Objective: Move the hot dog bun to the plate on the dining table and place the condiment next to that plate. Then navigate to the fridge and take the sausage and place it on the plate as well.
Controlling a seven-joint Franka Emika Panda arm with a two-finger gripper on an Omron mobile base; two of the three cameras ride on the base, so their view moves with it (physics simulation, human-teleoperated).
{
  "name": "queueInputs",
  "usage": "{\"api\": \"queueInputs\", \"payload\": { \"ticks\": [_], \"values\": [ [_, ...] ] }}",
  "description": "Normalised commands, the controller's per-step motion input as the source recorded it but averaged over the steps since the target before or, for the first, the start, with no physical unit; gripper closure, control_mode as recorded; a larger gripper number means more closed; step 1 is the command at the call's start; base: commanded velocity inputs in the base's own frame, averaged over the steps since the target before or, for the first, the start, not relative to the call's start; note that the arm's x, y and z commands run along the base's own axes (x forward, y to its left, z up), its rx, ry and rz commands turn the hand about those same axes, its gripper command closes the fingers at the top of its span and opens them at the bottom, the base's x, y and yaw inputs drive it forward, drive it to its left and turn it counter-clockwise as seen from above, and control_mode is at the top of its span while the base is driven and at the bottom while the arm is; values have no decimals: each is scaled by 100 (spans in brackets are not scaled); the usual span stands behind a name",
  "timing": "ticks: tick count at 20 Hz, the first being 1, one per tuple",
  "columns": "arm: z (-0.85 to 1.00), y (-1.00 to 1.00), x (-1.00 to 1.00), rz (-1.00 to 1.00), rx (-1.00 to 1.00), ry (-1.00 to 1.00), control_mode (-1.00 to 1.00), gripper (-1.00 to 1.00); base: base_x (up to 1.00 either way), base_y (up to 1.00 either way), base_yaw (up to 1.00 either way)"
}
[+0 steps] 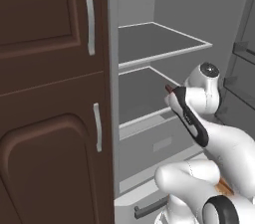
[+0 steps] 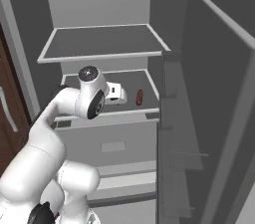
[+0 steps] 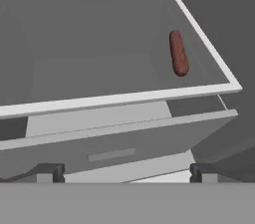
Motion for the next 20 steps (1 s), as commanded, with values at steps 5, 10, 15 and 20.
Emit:
{"api": "queueInputs", "payload": {
  "ticks": [5,10,15,20],
  "values": [
    [0,-17,65,-12,0,0,-100,-100,0,0,0],
    [0,-26,50,-7,0,3,-100,-100,0,0,0],
    [-18,-22,45,-2,0,1,-100,-100,0,0,0],
    [-30,-7,41,0,0,0,-100,-100,0,0,0]
  ]
}}
